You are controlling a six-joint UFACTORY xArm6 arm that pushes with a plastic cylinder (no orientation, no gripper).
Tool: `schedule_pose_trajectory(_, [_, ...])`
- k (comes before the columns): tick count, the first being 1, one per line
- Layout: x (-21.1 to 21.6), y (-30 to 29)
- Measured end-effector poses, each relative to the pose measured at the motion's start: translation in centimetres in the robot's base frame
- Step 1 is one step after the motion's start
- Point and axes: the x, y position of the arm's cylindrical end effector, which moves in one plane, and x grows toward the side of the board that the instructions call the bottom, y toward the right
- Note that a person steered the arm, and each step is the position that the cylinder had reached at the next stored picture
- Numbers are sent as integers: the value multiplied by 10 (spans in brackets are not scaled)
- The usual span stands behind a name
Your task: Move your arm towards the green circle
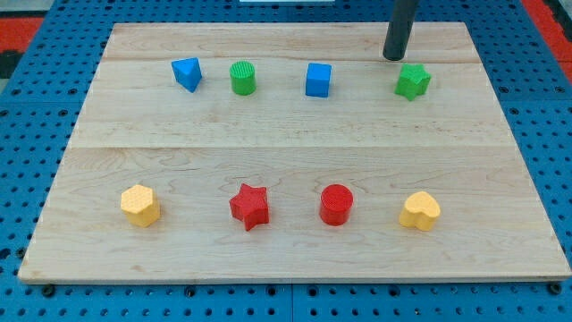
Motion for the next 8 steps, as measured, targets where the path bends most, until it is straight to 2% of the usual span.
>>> schedule_pose_trajectory(6, [-1, -21])
schedule_pose_trajectory(8, [-35, -86])
